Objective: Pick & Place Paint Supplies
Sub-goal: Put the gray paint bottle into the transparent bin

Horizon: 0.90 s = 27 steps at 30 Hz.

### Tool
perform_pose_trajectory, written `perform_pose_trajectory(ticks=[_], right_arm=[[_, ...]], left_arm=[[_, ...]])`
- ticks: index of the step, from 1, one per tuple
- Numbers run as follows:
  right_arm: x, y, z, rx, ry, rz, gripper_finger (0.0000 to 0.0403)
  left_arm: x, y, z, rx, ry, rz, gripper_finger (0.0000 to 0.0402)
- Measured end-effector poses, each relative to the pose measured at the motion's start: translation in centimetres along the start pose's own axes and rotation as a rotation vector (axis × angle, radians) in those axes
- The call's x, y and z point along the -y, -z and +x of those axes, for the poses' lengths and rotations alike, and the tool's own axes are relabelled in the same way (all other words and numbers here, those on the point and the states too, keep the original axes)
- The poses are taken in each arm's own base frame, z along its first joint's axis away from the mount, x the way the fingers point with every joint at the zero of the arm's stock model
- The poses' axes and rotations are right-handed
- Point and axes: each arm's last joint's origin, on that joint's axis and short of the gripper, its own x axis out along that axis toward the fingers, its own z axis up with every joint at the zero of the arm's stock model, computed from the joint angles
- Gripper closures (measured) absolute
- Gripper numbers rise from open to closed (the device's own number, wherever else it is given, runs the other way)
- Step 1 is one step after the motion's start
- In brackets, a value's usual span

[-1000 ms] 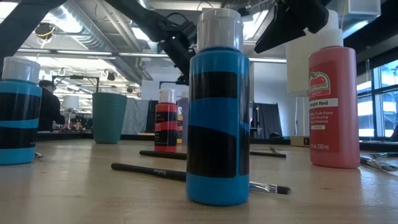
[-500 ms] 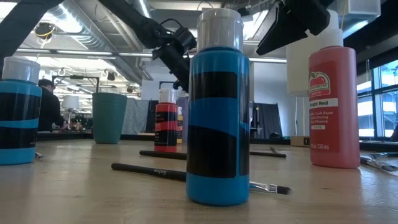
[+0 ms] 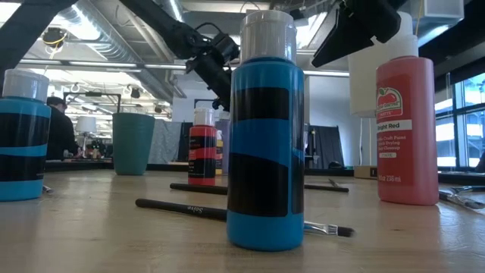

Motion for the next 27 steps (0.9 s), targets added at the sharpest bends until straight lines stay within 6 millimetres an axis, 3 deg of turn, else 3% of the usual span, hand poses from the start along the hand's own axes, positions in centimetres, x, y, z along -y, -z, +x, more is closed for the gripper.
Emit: perform_pose_trajectory(ticks=[27], right_arm=[[0.01,0.00,0.01,0.000,0.001,0.000,0.0119]], left_arm=[[-0.03,-0.27,-0.25,-0.013,0.088,0.017,0.0285]])
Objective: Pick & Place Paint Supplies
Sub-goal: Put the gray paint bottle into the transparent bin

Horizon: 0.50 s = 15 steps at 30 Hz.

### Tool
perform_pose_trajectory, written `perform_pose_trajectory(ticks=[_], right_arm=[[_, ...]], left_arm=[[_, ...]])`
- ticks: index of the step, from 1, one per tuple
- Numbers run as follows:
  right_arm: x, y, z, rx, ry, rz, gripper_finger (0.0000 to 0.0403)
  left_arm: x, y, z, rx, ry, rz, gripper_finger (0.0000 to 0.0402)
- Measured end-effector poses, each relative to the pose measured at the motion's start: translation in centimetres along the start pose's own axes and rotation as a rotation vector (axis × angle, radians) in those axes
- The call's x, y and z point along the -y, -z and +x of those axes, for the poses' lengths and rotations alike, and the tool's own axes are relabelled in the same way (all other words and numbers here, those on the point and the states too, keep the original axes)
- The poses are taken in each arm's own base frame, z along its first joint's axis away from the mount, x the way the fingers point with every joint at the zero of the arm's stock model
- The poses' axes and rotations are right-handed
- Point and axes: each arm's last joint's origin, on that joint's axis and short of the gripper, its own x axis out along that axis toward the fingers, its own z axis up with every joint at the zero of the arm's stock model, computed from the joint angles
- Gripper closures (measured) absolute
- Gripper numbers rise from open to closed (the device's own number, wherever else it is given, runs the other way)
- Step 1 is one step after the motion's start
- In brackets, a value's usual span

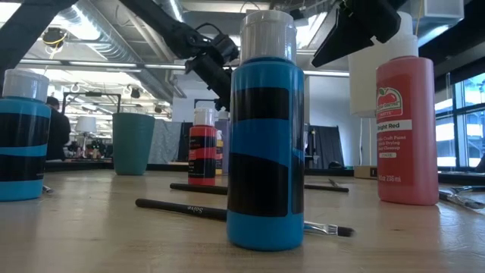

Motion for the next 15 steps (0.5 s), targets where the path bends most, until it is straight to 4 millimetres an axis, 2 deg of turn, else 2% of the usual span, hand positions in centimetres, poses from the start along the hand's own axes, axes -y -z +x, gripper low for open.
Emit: perform_pose_trajectory(ticks=[5,15], right_arm=[[0.00,0.00,0.00,0.000,0.000,0.000,0.0119],[0.00,0.01,0.00,-0.001,0.000,-0.001,0.0119]], left_arm=[[-0.04,-1.08,-0.50,0.012,-0.012,0.013,0.0285],[-0.07,-1.08,-0.69,-0.023,-0.031,0.032,0.0285]])
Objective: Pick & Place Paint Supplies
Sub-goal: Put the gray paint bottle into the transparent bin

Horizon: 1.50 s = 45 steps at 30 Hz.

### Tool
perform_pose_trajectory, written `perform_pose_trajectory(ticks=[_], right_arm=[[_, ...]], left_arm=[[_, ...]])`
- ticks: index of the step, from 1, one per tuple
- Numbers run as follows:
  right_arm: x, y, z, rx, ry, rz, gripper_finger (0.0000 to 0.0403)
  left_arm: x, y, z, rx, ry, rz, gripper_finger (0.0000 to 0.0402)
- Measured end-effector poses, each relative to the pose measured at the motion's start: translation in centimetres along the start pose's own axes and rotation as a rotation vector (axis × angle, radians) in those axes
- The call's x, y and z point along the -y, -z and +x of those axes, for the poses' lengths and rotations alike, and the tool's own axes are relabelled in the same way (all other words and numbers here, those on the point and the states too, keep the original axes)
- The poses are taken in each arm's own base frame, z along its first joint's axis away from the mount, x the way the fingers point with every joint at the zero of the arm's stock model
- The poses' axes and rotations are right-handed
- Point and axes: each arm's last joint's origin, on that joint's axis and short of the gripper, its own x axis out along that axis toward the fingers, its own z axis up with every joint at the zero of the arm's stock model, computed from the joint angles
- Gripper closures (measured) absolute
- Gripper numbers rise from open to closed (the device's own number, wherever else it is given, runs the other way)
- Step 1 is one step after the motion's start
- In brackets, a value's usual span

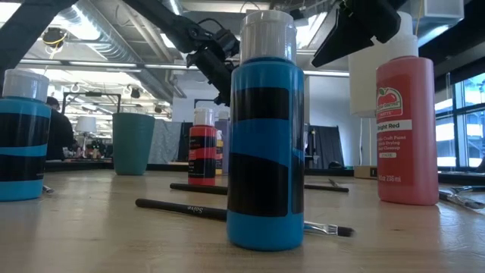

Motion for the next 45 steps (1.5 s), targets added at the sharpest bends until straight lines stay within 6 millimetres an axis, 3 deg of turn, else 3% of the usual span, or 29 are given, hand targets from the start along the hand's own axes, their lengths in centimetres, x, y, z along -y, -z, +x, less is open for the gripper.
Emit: perform_pose_trajectory(ticks=[45], right_arm=[[0.0,-0.1,0.0,0.005,-0.012,0.018,0.0119]], left_arm=[[0.0,0.9,1.5,-0.046,-0.056,-0.007,0.0285]])
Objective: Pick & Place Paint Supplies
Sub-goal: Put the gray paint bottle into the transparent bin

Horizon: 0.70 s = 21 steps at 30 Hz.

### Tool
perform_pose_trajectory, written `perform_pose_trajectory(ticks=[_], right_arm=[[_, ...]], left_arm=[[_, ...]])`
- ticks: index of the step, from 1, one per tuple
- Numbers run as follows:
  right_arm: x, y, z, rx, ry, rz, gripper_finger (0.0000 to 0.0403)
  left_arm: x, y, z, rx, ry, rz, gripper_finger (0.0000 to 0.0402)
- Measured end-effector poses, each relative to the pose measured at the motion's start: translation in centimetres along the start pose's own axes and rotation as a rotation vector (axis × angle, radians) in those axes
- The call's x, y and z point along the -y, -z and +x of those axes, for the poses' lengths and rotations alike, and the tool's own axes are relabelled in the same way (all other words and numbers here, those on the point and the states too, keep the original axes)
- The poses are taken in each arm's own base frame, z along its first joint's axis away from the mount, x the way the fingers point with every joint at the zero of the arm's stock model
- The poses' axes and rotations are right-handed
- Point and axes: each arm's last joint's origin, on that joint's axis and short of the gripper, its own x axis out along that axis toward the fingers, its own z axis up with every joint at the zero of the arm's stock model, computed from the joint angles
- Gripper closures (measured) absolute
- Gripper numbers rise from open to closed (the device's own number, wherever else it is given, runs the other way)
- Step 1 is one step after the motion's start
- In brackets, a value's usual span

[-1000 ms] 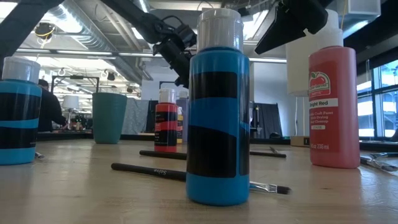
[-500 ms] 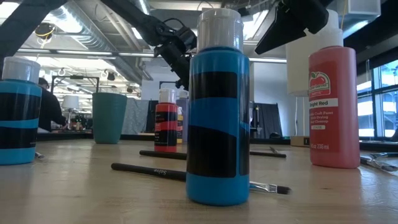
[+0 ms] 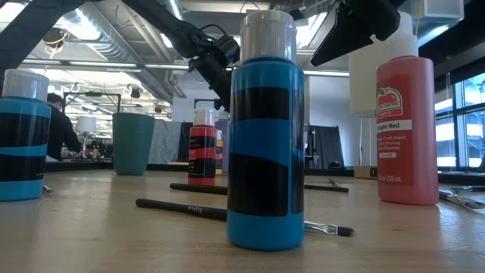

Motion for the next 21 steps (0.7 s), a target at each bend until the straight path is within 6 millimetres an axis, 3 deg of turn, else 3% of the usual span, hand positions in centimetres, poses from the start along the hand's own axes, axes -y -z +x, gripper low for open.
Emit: perform_pose_trajectory(ticks=[7,14,21], right_arm=[[0.00,0.00,0.00,-0.001,-0.001,0.000,0.0119],[0.00,0.03,0.00,-0.003,-0.003,-0.003,0.0119],[-0.06,0.07,0.00,-0.011,-0.025,-0.005,0.0119]], left_arm=[[0.03,0.14,-0.08,-0.019,0.010,0.006,0.0285],[0.03,0.18,-0.09,-0.023,0.010,0.007,0.0253],[0.05,0.20,-0.09,-0.026,0.011,0.021,0.0259]])
